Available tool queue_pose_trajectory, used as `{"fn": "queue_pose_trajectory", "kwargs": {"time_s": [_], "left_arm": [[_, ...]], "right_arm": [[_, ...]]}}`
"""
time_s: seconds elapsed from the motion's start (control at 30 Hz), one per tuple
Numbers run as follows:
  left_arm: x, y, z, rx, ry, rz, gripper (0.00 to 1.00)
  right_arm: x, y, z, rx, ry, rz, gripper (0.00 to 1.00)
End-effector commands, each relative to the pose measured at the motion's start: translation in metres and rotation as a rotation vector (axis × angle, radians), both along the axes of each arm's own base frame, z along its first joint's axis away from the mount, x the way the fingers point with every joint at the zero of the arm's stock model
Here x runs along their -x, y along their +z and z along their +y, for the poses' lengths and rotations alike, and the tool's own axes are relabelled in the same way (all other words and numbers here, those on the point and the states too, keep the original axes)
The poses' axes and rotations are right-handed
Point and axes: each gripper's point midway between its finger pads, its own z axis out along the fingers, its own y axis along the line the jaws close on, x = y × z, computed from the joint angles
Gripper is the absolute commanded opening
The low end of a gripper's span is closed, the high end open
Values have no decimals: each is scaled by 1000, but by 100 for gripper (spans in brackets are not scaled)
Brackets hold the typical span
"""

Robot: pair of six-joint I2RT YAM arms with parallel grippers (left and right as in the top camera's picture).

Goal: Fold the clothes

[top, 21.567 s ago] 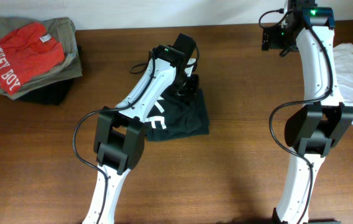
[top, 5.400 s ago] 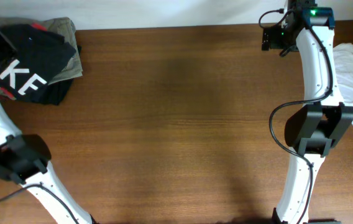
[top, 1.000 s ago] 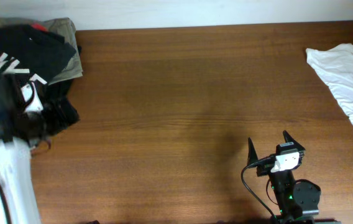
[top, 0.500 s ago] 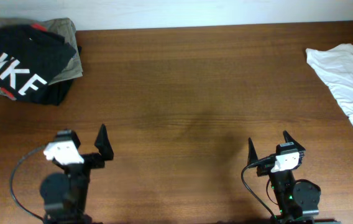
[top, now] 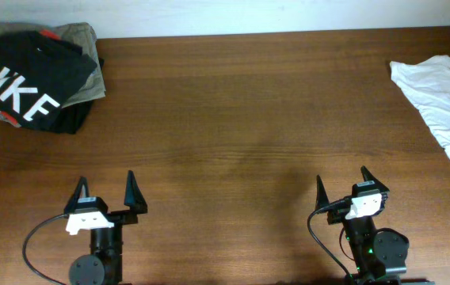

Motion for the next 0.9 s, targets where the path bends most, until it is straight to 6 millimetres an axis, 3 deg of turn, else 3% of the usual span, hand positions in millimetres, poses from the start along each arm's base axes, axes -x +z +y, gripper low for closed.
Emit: {"fn": "queue_pose_trajectory", "kwargs": {"time_s": [0.0, 0.07, 0.13, 0.87], "left_arm": [[0, -7, -22, -227, -90, 15, 99], [-1, -36, -26, -264, -117, 131, 99], [-1, -50, -21, -260, -101, 194, 99], [-1, -50, -21, -260, -100, 194, 99]], "right_arm": [[0, -3, 0, -11, 0, 6, 99], [0, -3, 0, -11, 0, 6, 99], [0, -3, 0, -11, 0, 6, 99], [0, -3, 0, -11, 0, 6, 99]]}}
